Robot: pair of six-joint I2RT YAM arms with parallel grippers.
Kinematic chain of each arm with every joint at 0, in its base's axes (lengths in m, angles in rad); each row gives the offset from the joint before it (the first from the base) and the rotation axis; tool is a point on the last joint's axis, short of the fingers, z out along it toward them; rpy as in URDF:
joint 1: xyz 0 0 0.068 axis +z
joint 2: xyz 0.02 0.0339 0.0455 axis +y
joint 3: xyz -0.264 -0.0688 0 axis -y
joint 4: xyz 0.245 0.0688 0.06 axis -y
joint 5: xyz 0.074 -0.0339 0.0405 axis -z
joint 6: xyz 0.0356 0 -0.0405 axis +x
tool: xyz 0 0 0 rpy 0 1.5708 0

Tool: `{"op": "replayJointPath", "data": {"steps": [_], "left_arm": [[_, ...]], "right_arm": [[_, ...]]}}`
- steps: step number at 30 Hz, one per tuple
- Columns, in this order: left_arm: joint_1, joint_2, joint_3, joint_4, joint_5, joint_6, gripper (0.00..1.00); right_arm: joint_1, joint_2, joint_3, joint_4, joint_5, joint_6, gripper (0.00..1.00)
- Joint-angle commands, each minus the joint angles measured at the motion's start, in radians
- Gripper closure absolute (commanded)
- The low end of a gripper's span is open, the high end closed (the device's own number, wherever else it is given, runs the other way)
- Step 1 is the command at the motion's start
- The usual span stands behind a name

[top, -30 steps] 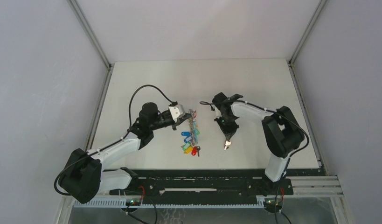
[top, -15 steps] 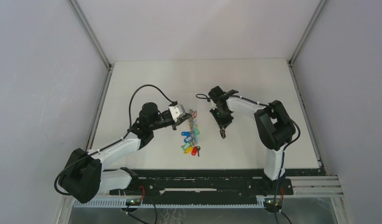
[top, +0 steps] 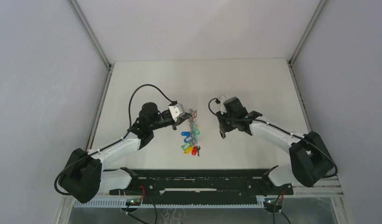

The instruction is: Put the keys on the keyring

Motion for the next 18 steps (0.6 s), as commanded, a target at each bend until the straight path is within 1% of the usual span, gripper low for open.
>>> {"op": "replayJointPath", "data": {"steps": [1,4,7,12,18], "left_arm": [[0.006,-0.012,-0.013,0.102,0.013,-0.021,1.00],[0.006,-0.012,-0.015,0.102,0.013,-0.022,1.00],[0.006,-0.011,-0.015,0.102,0.011,-0.021,1.00],[0.006,-0.007,-0.013,0.102,0.014,-0.020,1.00],[0.006,-0.011,-0.013,0.103,0.012,-0.021,1.00]], "right_arm": [[0.030,-0.048,-0.112,0.273,0.006,0.034,0.70],[0.036,-0.017,-0.109,0.278,0.042,0.058,0.70],[0.029,0.014,-0.079,0.230,0.064,0.081,0.71],[0.021,0.110,0.060,0.010,0.064,0.081,0.71],[0.000,0.238,0.248,-0.237,0.007,0.074,0.71]]}}
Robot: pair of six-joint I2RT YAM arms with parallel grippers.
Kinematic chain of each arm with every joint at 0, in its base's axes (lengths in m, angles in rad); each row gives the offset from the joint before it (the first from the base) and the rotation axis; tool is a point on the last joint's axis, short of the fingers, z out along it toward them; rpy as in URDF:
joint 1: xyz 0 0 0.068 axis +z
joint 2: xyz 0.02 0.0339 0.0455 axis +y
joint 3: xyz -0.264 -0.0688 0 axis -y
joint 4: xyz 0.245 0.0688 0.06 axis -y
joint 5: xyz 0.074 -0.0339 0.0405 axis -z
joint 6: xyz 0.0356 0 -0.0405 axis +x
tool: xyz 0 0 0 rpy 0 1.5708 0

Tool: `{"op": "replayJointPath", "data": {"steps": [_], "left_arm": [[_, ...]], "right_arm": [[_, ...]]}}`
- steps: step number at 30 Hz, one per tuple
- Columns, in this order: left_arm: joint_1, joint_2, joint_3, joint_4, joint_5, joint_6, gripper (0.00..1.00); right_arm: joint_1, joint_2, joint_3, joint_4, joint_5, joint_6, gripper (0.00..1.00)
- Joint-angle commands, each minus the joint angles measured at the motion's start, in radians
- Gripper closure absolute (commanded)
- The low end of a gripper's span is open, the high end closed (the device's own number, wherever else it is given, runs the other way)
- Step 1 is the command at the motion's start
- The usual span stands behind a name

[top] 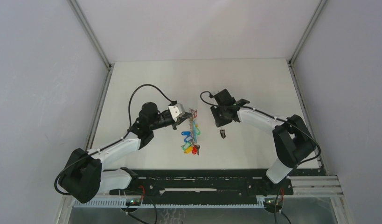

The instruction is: Put the keys on the keyring

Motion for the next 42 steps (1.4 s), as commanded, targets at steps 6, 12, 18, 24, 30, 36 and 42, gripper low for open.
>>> {"op": "replayJointPath", "data": {"steps": [6,12,18,24,30,36,42], "left_arm": [[0.006,-0.012,-0.013,0.080,0.012,-0.013,1.00],[0.006,-0.014,-0.012,0.075,0.011,-0.010,1.00],[0.006,-0.012,-0.010,0.069,0.012,-0.007,1.00],[0.006,-0.008,-0.008,0.067,0.012,-0.007,1.00],[0.006,-0.009,-0.007,0.067,0.012,-0.007,1.00],[0.006,-0.009,-0.007,0.066,0.012,-0.007,1.00],[0.006,-0.009,-0.007,0.066,0.013,-0.007,1.00]], "right_arm": [[-0.046,0.137,0.210,-0.316,-0.098,-0.006,0.73],[-0.061,0.218,0.299,-0.388,-0.092,-0.023,0.75],[-0.070,0.274,0.337,-0.408,-0.090,-0.032,0.75],[-0.072,0.312,0.365,-0.416,-0.099,-0.040,0.78],[-0.074,0.338,0.385,-0.423,-0.095,-0.043,0.81],[-0.078,0.351,0.393,-0.429,-0.089,-0.042,0.84],[-0.079,0.359,0.394,-0.428,-0.090,-0.044,0.88]]}}
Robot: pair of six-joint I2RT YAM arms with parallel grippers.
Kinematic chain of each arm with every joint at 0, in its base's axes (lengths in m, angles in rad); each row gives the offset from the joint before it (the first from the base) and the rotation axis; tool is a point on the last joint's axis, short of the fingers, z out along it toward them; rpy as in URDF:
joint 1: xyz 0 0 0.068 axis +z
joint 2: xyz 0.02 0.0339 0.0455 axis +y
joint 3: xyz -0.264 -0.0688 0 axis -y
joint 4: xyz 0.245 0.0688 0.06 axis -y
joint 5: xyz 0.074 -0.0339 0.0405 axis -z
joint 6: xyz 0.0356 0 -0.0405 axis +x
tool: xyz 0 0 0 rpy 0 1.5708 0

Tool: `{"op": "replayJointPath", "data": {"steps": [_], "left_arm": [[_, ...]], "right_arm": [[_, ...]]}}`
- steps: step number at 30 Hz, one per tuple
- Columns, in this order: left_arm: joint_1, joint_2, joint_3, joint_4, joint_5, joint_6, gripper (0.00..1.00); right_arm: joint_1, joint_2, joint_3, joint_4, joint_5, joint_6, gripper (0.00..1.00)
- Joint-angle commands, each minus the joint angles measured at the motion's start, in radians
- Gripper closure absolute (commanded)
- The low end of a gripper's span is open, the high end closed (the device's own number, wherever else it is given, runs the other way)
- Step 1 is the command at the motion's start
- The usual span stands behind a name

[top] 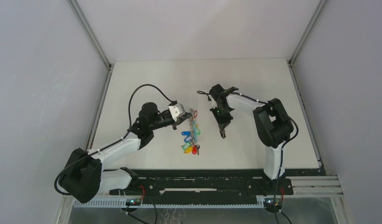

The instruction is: Put the keys on the keyring

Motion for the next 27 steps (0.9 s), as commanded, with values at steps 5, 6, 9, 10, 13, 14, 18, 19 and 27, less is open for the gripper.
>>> {"op": "replayJointPath", "data": {"steps": [5,6,9,10,13,14,18,19,27], "left_arm": [[0.006,-0.009,-0.007,0.066,0.015,-0.008,1.00],[0.005,-0.009,-0.007,0.065,0.016,-0.008,1.00],[0.006,-0.011,-0.006,0.065,0.018,-0.006,1.00],[0.006,-0.012,-0.007,0.065,0.019,-0.005,1.00],[0.005,-0.015,-0.007,0.065,0.026,-0.005,1.00],[0.005,-0.017,-0.008,0.066,0.030,-0.005,1.00],[0.006,-0.028,-0.009,0.065,0.036,-0.005,1.00],[0.006,-0.032,-0.011,0.065,0.040,-0.005,1.00],[0.004,-0.080,-0.011,0.041,0.065,0.014,1.00]], "right_arm": [[-0.007,0.007,0.040,-0.010,0.012,-0.010,0.97],[-0.007,0.003,0.040,-0.010,0.015,-0.011,0.99],[-0.004,-0.032,0.025,0.005,0.026,-0.029,1.00],[-0.002,-0.053,0.012,0.017,0.024,-0.041,1.00],[-0.002,-0.140,-0.033,0.075,0.011,-0.098,1.00],[-0.002,-0.174,-0.052,0.098,0.004,-0.119,1.00],[-0.002,-0.307,-0.130,0.204,-0.038,-0.202,1.00],[-0.001,-0.344,-0.156,0.239,-0.045,-0.221,1.00],[0.006,-0.633,-0.420,0.639,-0.257,-0.427,1.00]]}}
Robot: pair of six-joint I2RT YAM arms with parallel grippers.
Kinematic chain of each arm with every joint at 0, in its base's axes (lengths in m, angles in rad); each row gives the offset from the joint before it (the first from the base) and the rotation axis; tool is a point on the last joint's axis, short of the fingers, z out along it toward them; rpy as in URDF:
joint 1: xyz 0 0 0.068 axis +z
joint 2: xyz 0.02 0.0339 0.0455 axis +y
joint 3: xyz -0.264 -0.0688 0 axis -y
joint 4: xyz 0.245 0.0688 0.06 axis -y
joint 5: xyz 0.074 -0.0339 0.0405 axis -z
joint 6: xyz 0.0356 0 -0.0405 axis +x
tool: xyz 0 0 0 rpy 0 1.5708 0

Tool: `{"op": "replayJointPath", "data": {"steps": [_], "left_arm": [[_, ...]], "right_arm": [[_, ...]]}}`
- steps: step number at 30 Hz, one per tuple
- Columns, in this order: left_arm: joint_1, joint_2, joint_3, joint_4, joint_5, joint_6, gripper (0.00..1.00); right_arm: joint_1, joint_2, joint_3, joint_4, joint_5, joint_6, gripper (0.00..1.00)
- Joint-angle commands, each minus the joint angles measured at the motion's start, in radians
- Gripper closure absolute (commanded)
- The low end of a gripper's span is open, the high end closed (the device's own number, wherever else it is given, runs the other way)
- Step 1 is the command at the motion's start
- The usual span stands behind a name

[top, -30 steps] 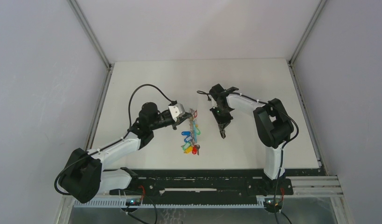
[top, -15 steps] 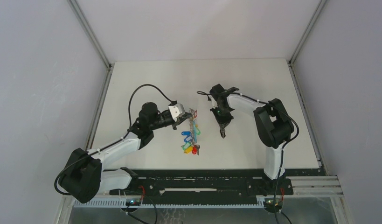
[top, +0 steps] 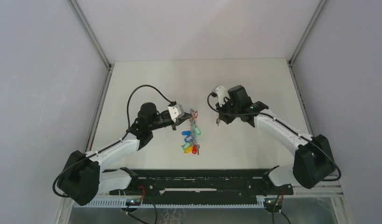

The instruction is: Put the keys on the keyring

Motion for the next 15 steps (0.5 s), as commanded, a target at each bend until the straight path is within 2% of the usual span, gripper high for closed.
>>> {"op": "replayJointPath", "data": {"steps": [1,4,8,15], "left_arm": [[0.004,-0.066,-0.011,0.052,0.043,0.015,1.00],[0.004,-0.069,-0.008,0.049,0.052,0.017,1.00],[0.004,-0.066,-0.003,0.049,0.069,0.017,1.00],[0.004,-0.065,-0.003,0.044,0.088,0.023,1.00]], "right_arm": [[0.007,-0.134,-0.133,0.339,-0.184,-0.166,1.00],[0.005,-0.209,-0.233,0.494,-0.270,-0.208,1.00],[-0.016,-0.207,-0.267,0.604,-0.383,-0.245,1.00],[-0.055,-0.178,-0.222,0.590,-0.601,-0.317,1.00]]}}
